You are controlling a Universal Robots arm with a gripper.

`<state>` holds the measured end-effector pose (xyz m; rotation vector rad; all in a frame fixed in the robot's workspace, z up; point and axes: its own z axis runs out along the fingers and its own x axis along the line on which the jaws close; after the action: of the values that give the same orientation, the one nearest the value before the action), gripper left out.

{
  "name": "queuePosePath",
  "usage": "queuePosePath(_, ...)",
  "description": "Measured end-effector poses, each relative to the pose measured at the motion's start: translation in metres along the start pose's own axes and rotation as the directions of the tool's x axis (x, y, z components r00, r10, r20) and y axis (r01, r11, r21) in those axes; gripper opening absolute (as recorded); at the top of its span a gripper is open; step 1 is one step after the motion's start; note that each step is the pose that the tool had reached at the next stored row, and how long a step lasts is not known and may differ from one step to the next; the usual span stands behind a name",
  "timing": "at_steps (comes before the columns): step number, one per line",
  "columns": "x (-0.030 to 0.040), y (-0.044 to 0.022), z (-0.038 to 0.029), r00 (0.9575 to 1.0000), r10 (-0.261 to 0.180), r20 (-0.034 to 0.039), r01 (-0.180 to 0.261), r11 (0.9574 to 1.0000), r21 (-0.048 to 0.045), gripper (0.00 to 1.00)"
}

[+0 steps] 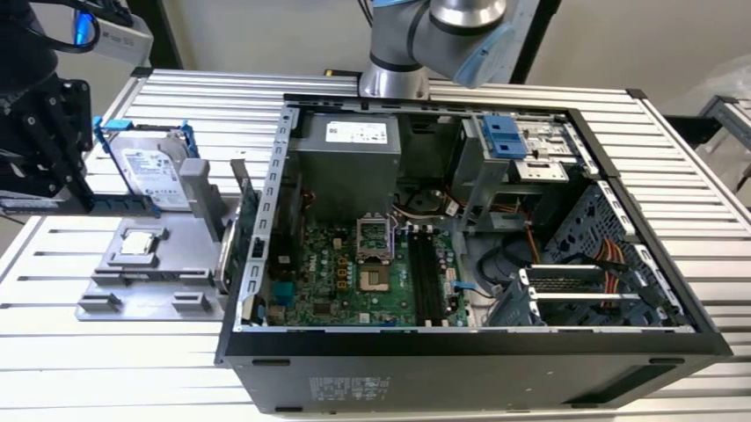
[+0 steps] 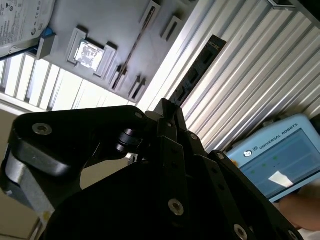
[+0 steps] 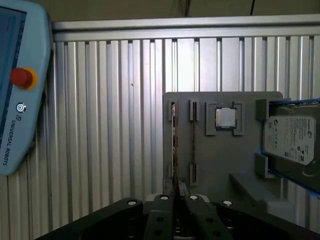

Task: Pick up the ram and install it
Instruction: 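Pick up the ram and move it above insertion slot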

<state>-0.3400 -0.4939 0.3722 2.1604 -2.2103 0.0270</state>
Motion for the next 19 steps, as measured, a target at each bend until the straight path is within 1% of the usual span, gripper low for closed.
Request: queuePosePath(19, -0.0003, -0.0105, -0.0003, 1.0000, 0.000, 0.0000, 0.000, 1.0000, 0.0000, 0.00)
